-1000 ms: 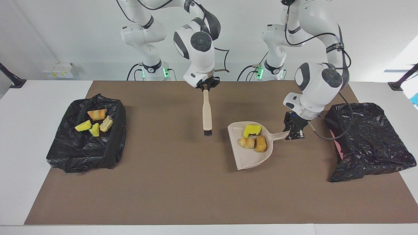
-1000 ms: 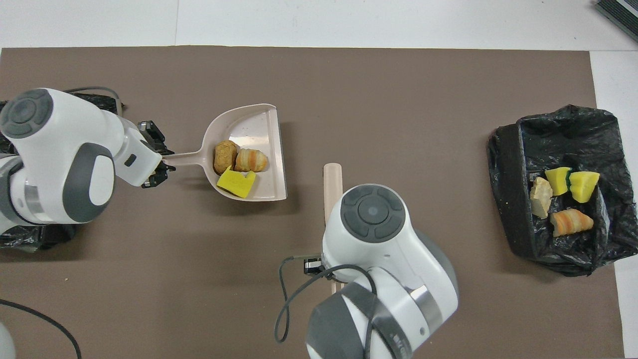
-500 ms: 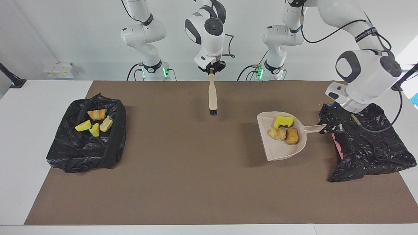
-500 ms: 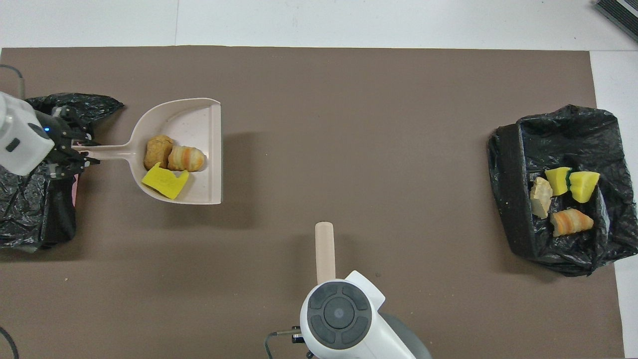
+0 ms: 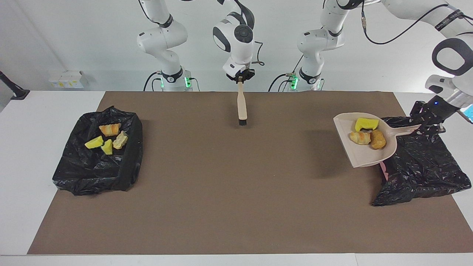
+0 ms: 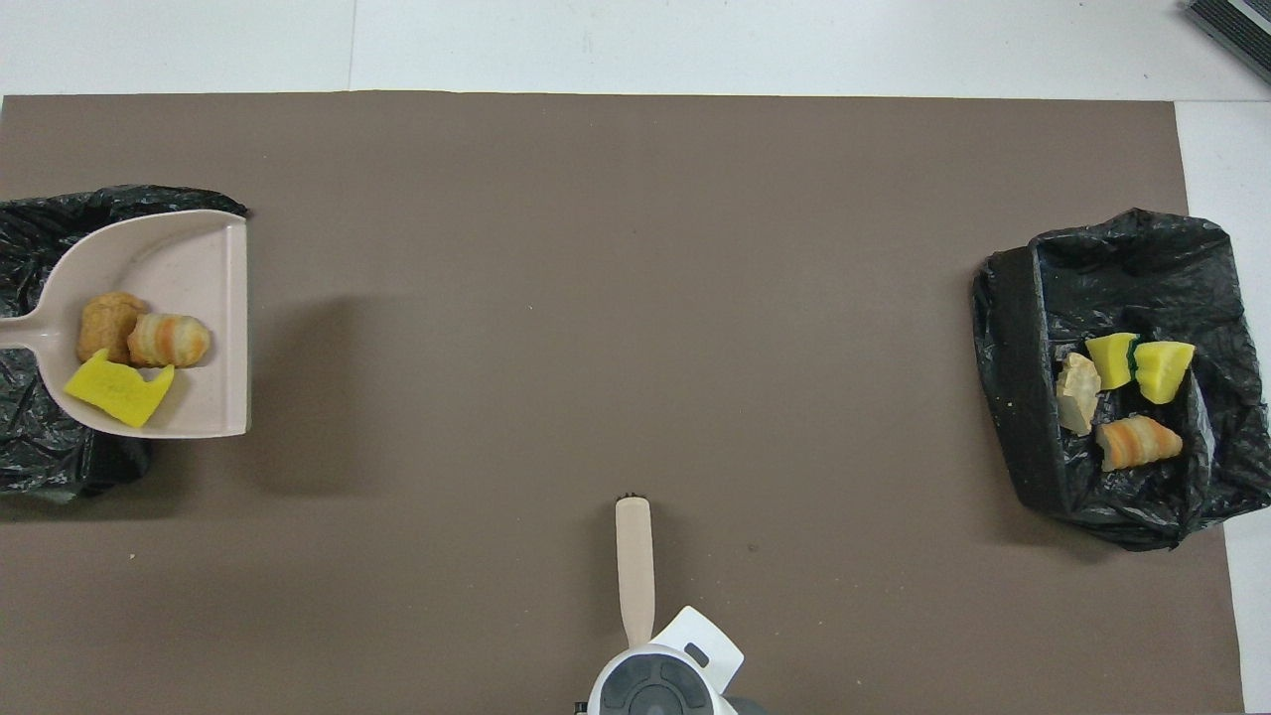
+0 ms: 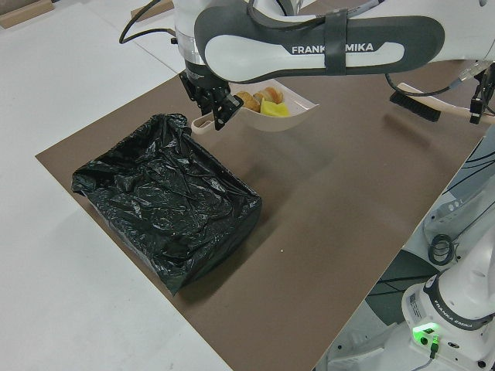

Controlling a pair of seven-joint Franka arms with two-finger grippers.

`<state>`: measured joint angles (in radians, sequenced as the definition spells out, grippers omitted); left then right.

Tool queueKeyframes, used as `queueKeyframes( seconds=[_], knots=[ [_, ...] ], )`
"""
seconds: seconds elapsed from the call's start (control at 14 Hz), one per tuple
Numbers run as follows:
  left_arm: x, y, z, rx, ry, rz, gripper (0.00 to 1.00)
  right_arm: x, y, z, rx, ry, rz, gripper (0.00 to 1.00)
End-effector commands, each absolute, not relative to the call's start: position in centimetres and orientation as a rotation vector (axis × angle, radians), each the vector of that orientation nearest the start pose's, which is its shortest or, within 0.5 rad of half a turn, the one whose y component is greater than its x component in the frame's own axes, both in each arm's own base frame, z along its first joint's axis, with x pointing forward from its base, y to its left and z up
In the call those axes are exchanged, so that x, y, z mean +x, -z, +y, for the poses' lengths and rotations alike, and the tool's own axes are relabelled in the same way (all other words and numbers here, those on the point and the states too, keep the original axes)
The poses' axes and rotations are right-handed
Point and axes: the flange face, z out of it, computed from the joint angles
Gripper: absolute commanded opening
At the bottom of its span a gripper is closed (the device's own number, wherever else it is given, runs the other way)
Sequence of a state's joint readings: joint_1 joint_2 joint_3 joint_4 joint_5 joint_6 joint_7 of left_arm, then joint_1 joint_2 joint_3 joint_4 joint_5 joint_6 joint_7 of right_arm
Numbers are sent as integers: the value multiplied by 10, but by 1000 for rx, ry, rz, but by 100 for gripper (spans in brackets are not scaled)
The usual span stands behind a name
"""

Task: Sweep and dump trash in bin
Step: 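Tip the dustpan into the bag nearest the left gripper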

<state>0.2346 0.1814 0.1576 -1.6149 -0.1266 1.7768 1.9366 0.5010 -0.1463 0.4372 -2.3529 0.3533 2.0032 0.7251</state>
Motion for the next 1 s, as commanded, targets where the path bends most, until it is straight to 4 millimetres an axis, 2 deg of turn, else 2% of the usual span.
queueKeyframes(
  seconds=[0.0,0.14,0.29,0.36,0.57,0.64,0.71,0.79,0.86,0.93],
  knots=[
    [561,-529,270,-2315,79,2115,0,250,-355,386,-3070,-511,25,0],
    [553,-534,299,-2269,37,2072,0,250,-353,386,-3070,-513,22,0],
    [557,-539,320,-2149,-90,2063,0,248,-348,388,-3070,-518,15,2],
    [557,-540,324,-2120,-148,2055,0,248,-348,388,-3071,-521,17,10],
    [561,-542,330,-2046,-243,2011,0,249,-346,390,-3053,-528,46,30],
    [564,-545,330,-1998,-294,1991,0,249,-344,391,-3051,-525,44,42],
    [567,-548,330,-1967,-354,1957,0,250,-343,391,-3051,-529,42,43],
    [568,-547,327,-1932,-430,1944,0,250,-343,392,-3049,-531,32,52],
    [572,-549,319,-1893,-468,1950,0,253,-341,395,-3046,-542,39,54],
    [573,-550,316,-1869,-493,1954,0,258,-348,401,-3032,-526,39,59]
  ],
)
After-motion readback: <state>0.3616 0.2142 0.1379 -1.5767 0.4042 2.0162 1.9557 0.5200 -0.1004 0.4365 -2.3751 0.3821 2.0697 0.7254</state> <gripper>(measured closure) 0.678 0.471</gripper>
